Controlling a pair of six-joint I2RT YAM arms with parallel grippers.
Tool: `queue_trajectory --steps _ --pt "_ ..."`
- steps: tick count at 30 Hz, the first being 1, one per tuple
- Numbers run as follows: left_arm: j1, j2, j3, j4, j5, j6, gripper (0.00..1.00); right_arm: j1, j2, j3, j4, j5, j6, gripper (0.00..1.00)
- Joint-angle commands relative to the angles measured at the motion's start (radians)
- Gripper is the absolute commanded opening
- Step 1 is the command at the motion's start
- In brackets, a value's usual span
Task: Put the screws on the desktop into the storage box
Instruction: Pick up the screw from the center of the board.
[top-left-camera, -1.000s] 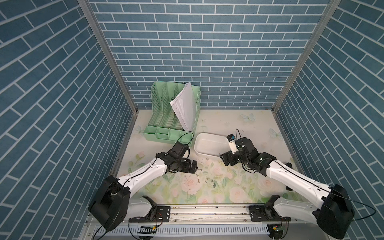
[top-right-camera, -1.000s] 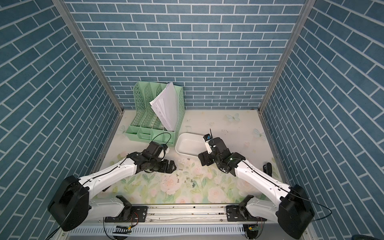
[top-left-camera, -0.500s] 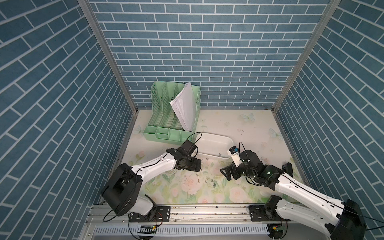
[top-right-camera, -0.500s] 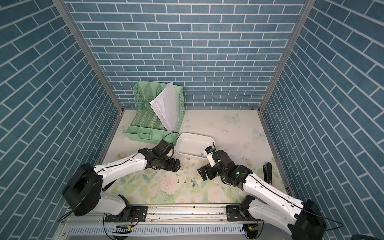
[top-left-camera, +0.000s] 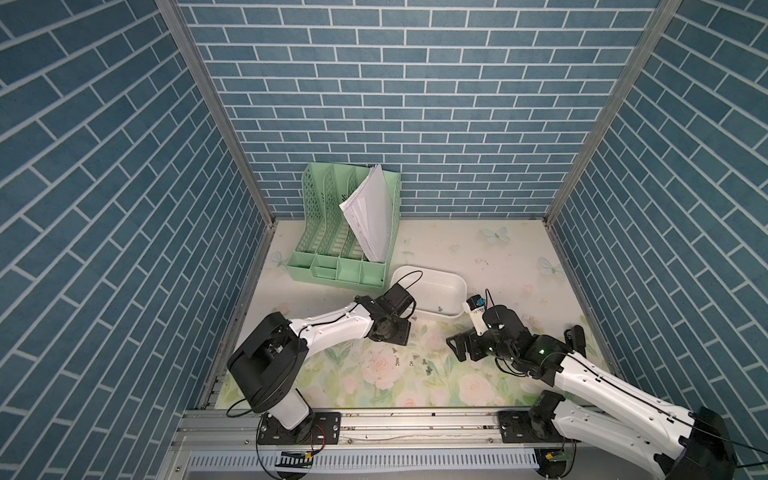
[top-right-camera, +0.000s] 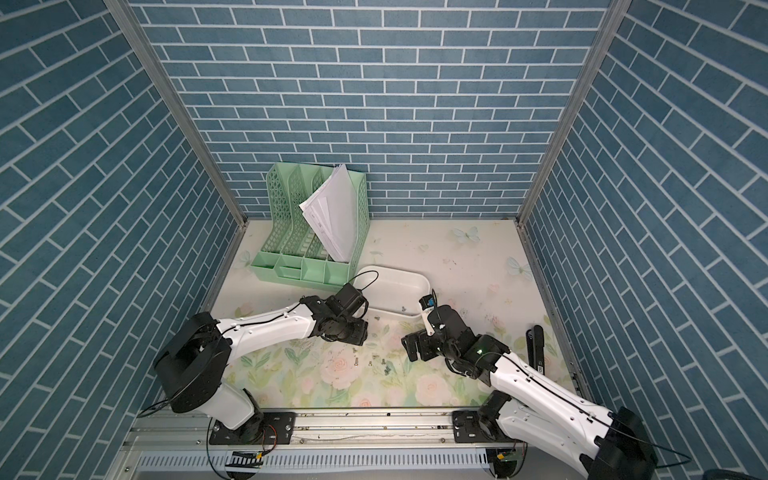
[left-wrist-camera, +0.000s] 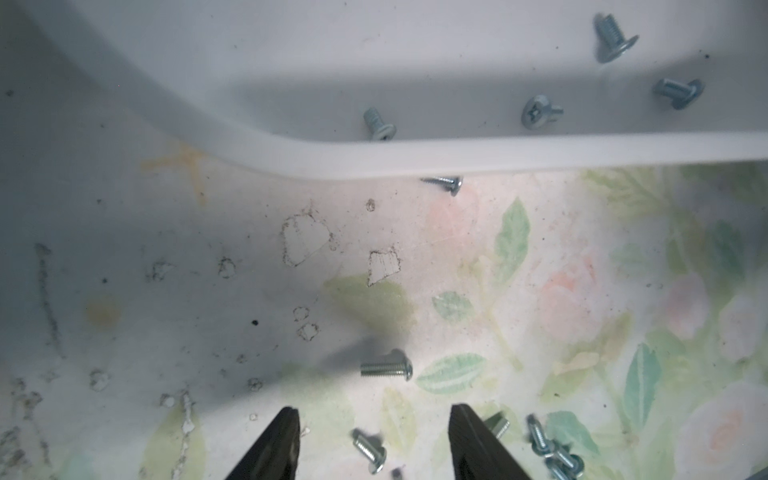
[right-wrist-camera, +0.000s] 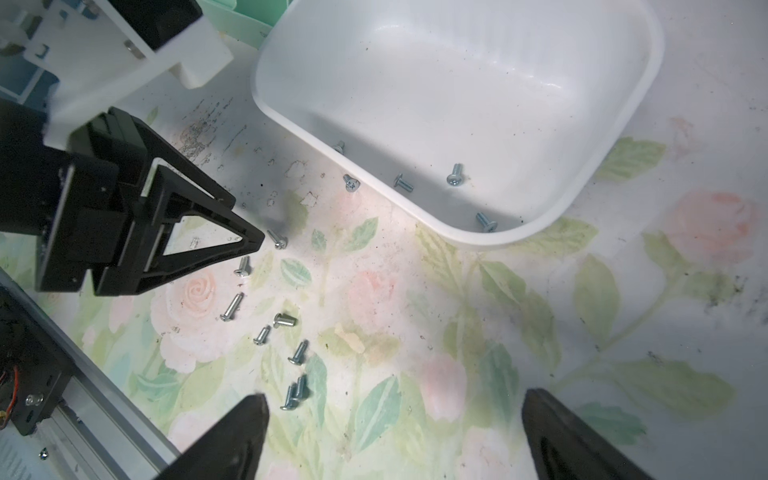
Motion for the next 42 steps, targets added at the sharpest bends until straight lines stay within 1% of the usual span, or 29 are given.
queue_trajectory --steps 1,6,12,20,30,40,42 --pt "-0.021 0.030 0.025 -0.018 -0.038 -0.020 0.54 0.005 -0.022 -0.009 -0.004 0.025 0.028 1.00" --pt "-0.037 0.065 0.041 -0.016 -0.051 -0.027 0.48 0.006 -0.027 -0.010 -0.005 0.028 0.029 1.00" --pt "-0.043 0.094 0.044 -0.004 -0.054 -0.030 0.43 0.005 -0.035 -0.011 -0.006 0.036 0.031 1.00" --pt "-0.045 0.129 0.050 0.016 -0.047 -0.027 0.42 0.005 -0.038 -0.011 -0.006 0.034 0.031 1.00" --pt "-0.046 0.138 0.046 0.012 -0.042 -0.026 0.33 0.005 -0.032 -0.011 -0.005 0.036 0.031 1.00" --pt "-0.052 0.135 0.039 0.005 -0.033 -0.023 0.33 0.005 -0.032 -0.013 -0.005 0.038 0.031 1.00" --pt "-0.052 0.136 0.038 0.007 -0.031 -0.022 0.31 0.005 -0.033 -0.013 -0.004 0.040 0.031 1.00"
